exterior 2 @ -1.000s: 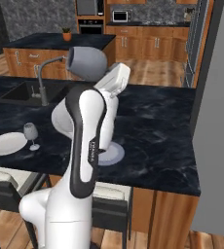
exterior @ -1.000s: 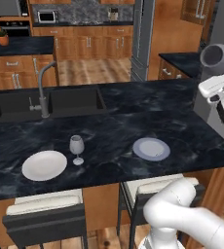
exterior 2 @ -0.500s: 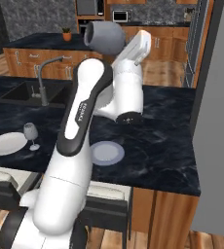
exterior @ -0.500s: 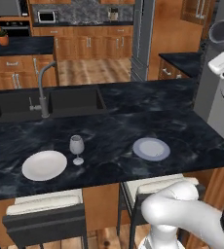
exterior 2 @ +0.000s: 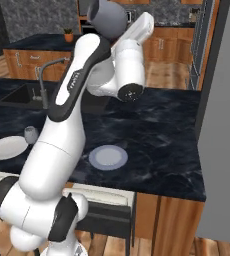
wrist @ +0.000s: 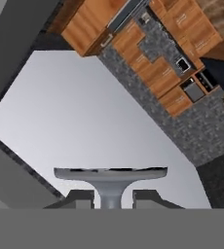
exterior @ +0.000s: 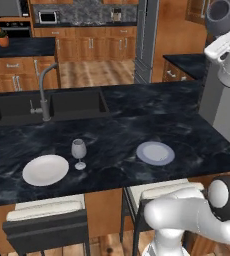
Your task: Retrieve the wine glasses from the counter and place one next to each plate.
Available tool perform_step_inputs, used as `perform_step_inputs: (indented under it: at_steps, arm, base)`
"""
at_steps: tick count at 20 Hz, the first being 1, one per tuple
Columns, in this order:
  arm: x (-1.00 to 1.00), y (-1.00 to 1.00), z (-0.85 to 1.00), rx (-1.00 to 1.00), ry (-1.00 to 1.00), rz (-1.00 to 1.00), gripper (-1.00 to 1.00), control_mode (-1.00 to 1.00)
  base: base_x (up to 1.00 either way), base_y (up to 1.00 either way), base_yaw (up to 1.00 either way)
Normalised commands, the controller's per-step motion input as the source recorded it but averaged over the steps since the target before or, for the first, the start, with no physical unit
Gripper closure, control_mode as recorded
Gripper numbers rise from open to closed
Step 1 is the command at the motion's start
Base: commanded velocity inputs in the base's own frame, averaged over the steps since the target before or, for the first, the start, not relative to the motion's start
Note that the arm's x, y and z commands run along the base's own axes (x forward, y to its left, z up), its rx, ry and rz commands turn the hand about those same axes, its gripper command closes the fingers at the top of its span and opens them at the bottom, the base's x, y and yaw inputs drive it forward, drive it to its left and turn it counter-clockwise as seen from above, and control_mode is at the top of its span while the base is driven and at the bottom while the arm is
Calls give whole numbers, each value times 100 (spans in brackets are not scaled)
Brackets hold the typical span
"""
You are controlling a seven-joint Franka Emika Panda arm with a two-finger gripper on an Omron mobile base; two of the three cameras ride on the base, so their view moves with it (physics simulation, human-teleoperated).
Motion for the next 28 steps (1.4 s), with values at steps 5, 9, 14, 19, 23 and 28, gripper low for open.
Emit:
perform_step_inputs:
  at_steps: [5,9,14,19,23,28]
  arm:
    - [-2,29,4,35,18,12,100,-100]
    - [-46,26,34,28,5,14,100,-100]
    - [-61,4,15,30,6,12,100,-100]
    - [-23,1,-43,25,32,17,100,-100]
    - [-26,-1,-59,13,30,22,100,-100]
    - [-35,-7,-63,11,2,26,100,-100]
  base:
    - [0,0,0]
    - [0,0,0]
    - [0,0,0]
    - [0,0,0]
    - [0,0,0]
    - [0,0,0]
